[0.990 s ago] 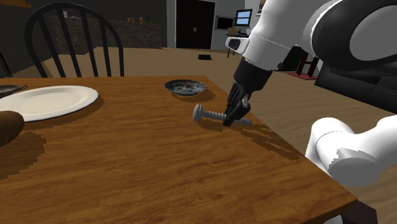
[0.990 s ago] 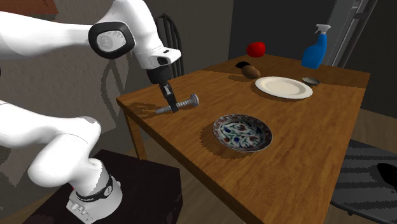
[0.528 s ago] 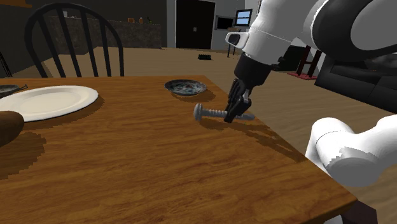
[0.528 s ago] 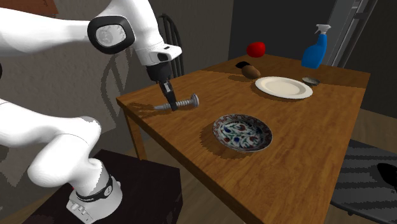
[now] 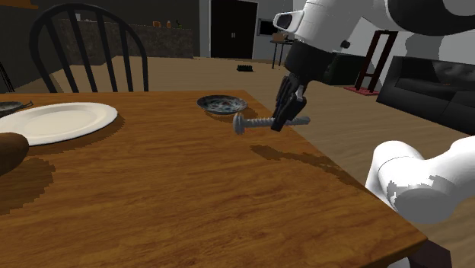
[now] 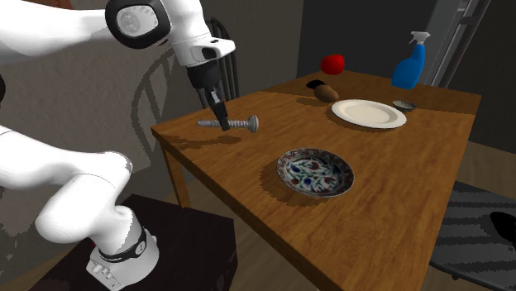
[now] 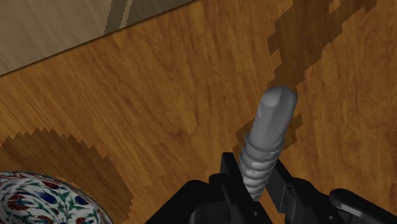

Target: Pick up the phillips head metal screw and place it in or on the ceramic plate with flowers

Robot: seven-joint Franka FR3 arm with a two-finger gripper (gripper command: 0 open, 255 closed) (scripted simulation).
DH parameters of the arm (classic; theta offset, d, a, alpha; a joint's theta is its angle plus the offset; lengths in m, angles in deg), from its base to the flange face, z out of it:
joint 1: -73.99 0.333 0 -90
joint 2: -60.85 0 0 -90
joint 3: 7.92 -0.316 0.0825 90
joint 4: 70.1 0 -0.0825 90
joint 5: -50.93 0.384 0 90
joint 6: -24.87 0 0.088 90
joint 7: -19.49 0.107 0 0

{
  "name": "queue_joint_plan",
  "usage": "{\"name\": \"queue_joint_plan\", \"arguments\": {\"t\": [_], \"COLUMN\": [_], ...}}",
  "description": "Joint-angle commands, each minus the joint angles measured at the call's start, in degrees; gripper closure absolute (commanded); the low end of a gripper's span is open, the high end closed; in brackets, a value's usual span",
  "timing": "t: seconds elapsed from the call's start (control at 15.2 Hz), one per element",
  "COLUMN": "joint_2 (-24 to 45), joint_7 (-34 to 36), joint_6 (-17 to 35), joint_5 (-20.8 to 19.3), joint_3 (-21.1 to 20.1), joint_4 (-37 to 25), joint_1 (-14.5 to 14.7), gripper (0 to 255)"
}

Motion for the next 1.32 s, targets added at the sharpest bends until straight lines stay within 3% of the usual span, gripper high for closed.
{"name": "queue_joint_plan", "arguments": {"t": [0.0, 0.4, 1.25], "joint_2": [0.6, 2.3, 22.5], "joint_7": [0.0, 0.0, -11.3], "joint_6": [-1.3, -5.2, 4.2], "joint_5": [-0.3, -0.9, -6.4], "joint_3": [0.2, 0.8, 9.3], "joint_4": [-1.9, -7.4, -17.7], "joint_1": [-0.2, -0.7, -6.2], "gripper": [255, 255, 255]}}
